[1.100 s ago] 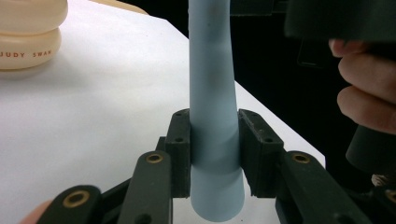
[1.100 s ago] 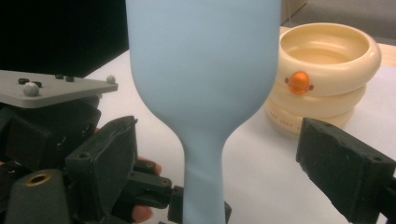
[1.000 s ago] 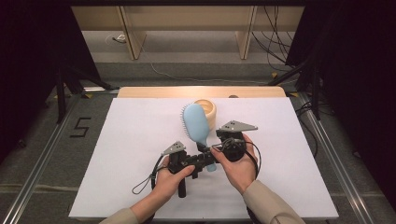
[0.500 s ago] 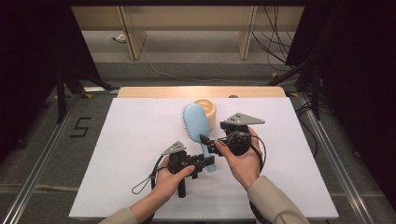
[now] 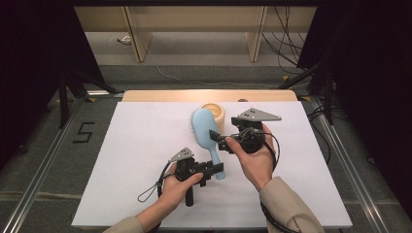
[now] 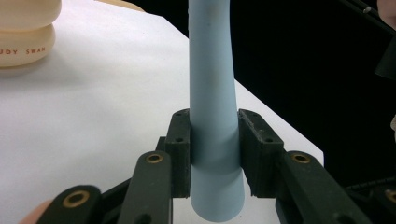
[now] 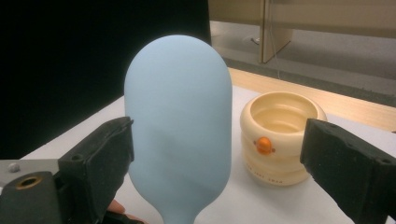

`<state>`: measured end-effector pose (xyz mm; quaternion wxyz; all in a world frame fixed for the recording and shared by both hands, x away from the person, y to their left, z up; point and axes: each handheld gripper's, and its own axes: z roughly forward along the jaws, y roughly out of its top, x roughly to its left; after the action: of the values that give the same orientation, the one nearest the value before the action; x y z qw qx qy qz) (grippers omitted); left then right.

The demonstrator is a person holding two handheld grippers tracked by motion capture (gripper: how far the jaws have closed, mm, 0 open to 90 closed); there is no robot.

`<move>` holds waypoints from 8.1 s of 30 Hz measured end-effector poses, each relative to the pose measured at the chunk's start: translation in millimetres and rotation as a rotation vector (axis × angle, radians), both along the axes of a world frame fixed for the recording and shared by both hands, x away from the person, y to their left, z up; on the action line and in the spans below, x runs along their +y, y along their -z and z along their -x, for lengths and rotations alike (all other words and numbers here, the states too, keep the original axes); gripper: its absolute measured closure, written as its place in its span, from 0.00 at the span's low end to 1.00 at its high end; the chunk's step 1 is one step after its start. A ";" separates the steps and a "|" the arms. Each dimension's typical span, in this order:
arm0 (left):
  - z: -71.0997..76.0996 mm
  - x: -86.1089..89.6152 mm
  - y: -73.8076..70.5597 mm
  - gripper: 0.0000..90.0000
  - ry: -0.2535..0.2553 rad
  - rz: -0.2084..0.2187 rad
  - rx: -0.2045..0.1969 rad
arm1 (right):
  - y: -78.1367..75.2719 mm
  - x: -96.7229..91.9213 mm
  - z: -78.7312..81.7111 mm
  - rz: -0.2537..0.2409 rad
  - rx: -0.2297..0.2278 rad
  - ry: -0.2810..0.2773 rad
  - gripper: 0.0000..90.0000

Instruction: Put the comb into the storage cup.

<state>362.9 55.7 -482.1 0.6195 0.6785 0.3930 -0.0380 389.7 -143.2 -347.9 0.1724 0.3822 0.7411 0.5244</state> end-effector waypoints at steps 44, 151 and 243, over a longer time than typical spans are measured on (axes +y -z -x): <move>2.1 -2.7 0.9 0.74 0.005 -0.014 -0.004 | -6.0 29.3 -15.1 -0.017 0.022 -0.021 0.11; 6.5 -6.9 -2.3 0.73 0.035 -0.084 -0.080 | -6.0 36.0 -26.1 0.029 0.132 -0.040 0.24; 8.2 143.3 -19.8 0.05 -0.272 -0.436 -0.284 | -10.9 -12.5 -24.6 -0.050 -0.027 0.145 0.24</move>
<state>354.6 199.0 -462.3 0.5073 0.7353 0.3884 0.2261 414.3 -155.7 -336.9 0.2104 0.4319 0.6958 0.5339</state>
